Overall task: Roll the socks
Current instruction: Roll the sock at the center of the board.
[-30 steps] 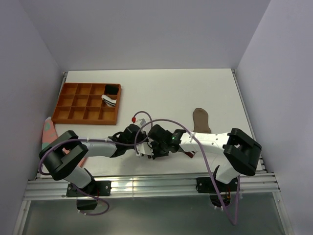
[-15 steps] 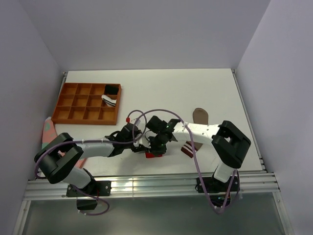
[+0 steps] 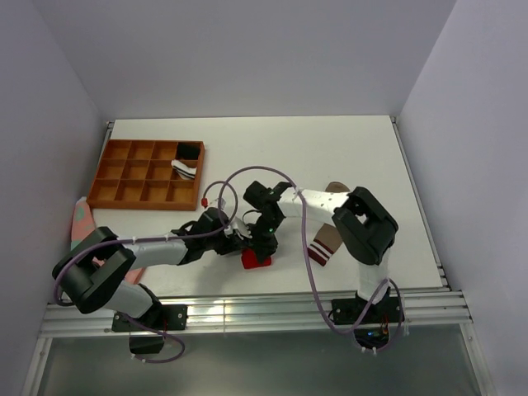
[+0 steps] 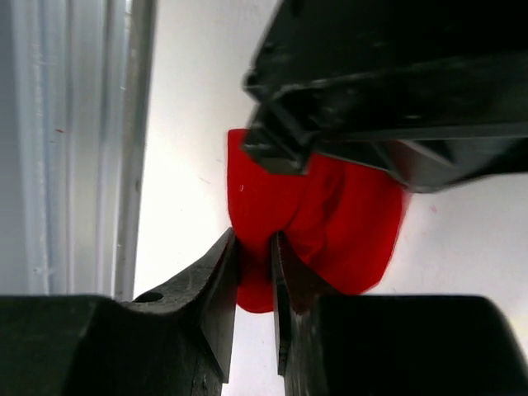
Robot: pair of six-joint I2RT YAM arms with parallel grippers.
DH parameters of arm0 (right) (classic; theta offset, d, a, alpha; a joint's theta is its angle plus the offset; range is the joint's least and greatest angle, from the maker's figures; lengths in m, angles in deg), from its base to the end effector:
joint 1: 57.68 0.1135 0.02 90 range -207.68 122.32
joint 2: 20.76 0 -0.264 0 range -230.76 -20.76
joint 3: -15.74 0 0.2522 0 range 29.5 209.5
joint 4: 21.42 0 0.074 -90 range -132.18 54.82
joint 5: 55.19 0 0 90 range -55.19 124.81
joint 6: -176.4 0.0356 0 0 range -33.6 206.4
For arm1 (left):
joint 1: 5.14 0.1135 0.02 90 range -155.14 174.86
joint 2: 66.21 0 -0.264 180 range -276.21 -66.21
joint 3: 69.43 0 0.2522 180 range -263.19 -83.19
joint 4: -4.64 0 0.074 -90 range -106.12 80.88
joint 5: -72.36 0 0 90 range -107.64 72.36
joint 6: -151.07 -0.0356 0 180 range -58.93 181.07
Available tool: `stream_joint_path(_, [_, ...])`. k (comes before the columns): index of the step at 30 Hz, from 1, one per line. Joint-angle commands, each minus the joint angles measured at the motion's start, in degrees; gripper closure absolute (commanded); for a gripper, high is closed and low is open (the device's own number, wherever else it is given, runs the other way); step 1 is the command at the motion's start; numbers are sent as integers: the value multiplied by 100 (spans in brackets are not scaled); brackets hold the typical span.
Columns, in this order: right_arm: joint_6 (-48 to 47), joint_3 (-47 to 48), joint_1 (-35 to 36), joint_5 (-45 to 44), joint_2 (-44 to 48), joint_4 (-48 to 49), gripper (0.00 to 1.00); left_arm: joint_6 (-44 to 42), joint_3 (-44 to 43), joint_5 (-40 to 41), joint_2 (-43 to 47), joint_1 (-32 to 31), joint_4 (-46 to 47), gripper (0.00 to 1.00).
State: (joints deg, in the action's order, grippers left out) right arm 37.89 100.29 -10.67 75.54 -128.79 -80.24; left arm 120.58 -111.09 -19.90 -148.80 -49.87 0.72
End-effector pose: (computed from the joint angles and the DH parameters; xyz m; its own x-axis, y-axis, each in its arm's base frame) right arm 0.2193 0.2693 0.1640 0.0122 -0.8194 -0.5731 -0.9129 -0.2430 0.3280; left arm 0.1796 -0.1799 0.1328 -0.8773 -0.3429 -0.3358 -0.0649 0.7779 -0.6250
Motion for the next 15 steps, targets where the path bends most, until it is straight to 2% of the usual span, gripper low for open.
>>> stream_joint_path(1, [1767,470,-841,-22,-763,-432,82,-36,241,560,392,-396,8,85])
stream_joint_path(6, [1845,901,-1131,32,-1342,-758,82,-18,399,631,454,-449,131,82])
stream_joint_path(15, [2135,1166,-1150,-259,-1590,-741,83,79,768,867,954,-510,272,73])
